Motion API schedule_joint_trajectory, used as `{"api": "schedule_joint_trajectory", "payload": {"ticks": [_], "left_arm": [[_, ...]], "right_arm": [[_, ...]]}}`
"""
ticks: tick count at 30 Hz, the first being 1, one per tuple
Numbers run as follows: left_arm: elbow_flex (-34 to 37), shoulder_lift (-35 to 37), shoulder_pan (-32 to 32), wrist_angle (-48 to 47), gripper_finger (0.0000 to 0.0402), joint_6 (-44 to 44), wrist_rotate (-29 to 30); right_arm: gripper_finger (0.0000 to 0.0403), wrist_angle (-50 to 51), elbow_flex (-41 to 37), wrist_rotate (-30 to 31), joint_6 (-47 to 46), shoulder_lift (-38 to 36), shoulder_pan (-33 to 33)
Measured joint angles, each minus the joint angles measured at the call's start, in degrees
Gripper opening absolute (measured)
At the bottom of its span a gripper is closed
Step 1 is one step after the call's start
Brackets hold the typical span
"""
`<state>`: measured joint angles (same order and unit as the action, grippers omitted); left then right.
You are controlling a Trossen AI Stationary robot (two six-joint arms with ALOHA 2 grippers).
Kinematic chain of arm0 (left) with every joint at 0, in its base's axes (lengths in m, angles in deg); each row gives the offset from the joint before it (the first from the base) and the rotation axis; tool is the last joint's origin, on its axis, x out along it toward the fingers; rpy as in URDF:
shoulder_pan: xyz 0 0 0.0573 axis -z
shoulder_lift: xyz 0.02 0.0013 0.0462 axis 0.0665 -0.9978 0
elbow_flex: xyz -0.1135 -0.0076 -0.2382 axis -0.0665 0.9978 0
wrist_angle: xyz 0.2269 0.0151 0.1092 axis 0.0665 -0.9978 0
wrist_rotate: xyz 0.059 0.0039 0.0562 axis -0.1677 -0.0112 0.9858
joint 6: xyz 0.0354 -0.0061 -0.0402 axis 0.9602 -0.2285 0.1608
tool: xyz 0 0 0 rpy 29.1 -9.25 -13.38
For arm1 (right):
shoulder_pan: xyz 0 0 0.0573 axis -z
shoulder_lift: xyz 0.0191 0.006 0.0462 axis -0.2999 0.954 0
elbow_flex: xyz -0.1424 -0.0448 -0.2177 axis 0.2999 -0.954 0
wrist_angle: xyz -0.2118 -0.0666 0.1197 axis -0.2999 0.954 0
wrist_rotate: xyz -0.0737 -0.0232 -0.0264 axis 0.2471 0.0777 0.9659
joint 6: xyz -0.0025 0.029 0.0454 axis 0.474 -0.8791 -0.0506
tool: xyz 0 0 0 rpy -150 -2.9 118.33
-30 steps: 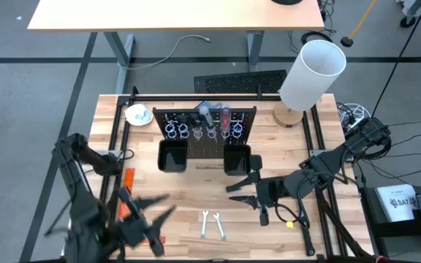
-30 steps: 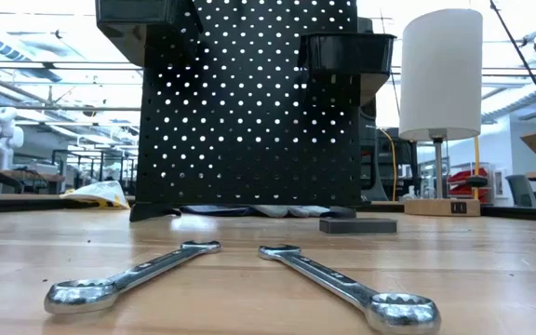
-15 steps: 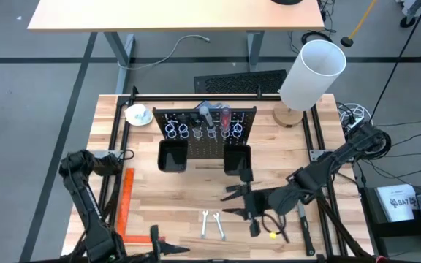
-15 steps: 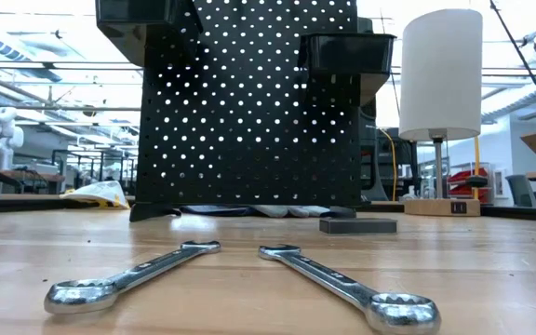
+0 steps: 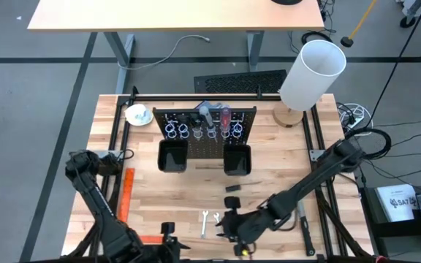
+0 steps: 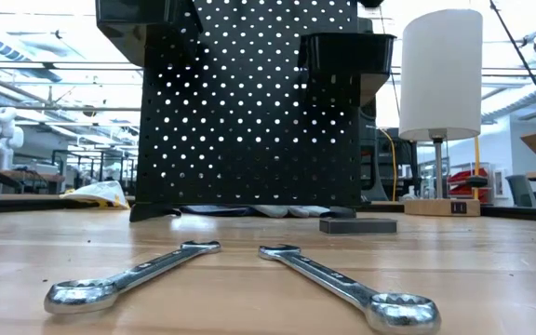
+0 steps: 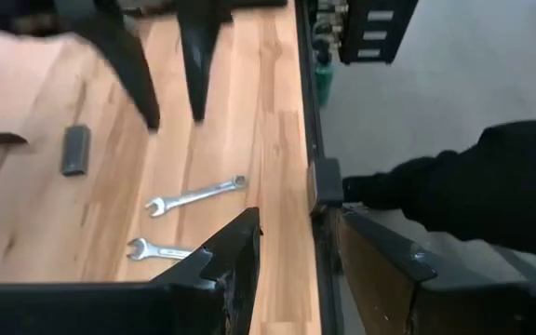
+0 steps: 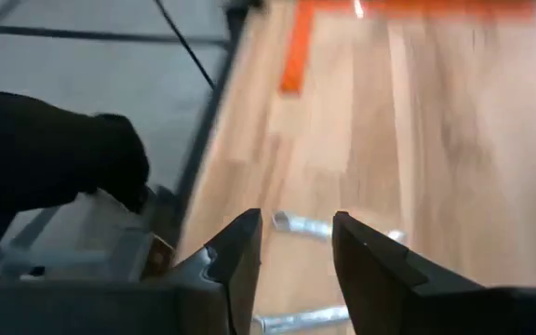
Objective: Hang tools onto peg board
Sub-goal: Hang the silver wrench on the black peg board
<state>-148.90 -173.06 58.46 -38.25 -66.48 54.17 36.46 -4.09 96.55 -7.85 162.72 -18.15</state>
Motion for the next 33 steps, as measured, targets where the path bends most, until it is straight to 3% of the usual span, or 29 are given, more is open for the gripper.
{"api": "schedule_joint_trajectory", "payload": {"ticks": [6,12,19,33], "left_arm": [[0.0,-0.67,-1.49,-0.31,0.0152,0.01,-0.63],[0.0,-0.69,-1.72,-0.94,0.0152,0.02,-0.63],[0.0,-0.69,-1.63,-1.1,0.0152,0.01,-0.63],[0.04,-1.43,-1.98,-2.37,0.0152,-1.51,-2.44]], "right_arm": [[0.0158,2.25,0.02,0.27,-13.39,5.75,0.62],[0.0151,7.97,-0.04,-0.55,-20.62,9.06,0.53],[0.0147,7.29,-0.02,-4.51,-20.94,10.04,-0.86],[0.0146,7.33,0.0,-4.0,-17.39,11.23,-0.89]]}}
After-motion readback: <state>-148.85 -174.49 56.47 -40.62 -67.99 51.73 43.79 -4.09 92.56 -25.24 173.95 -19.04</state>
